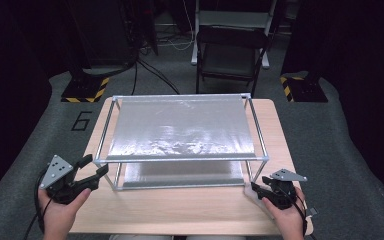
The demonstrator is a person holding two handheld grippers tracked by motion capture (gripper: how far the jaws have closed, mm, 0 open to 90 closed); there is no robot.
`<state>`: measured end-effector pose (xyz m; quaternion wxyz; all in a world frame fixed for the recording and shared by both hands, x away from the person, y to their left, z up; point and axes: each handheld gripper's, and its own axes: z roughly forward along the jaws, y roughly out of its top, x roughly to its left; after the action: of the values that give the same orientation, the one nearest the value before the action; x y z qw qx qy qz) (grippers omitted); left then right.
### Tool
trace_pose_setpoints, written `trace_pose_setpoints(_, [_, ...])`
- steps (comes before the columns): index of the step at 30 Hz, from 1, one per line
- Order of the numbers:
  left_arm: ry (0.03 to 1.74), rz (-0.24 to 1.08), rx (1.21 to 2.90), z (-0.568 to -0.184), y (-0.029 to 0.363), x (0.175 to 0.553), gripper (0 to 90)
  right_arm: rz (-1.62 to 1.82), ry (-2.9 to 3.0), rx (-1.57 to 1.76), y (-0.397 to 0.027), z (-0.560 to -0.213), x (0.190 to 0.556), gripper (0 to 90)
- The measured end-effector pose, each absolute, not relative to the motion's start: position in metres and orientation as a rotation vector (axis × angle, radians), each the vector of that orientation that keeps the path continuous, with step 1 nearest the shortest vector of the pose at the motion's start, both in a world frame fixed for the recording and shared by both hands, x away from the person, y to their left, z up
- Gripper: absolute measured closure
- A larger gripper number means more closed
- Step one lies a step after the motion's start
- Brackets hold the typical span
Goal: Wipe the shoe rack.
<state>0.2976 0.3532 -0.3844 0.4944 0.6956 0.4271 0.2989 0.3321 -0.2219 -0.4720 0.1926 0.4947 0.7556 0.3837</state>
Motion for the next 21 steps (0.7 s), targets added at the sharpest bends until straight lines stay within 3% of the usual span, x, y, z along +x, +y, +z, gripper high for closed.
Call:
trace_pose_setpoints(4, [1.058,0.705,1.679,-0.392,0.361,0.295,38.9,1.077,2.109,1.397,-0.221,-0.468,0.336,51.5])
trace_pose_setpoints(5, [1.062,0.693,1.686,-0.395,0.363,0.295,39.3,1.076,2.099,1.407,-0.222,-0.465,0.339,60.2])
trace_pose_setpoints(9, [1.109,0.64,1.711,-0.409,0.367,0.302,44.6,1.082,2.096,1.414,-0.223,-0.462,0.341,68.6])
trace_pose_setpoints(11, [1.122,0.613,1.712,-0.417,0.367,0.309,51.2,1.08,2.096,1.404,-0.224,-0.459,0.343,77.0])
trace_pose_setpoints(21, [1.142,0.567,1.738,-0.432,0.365,0.325,73.3,1.064,2.114,1.405,-0.221,-0.456,0.354,80.3])
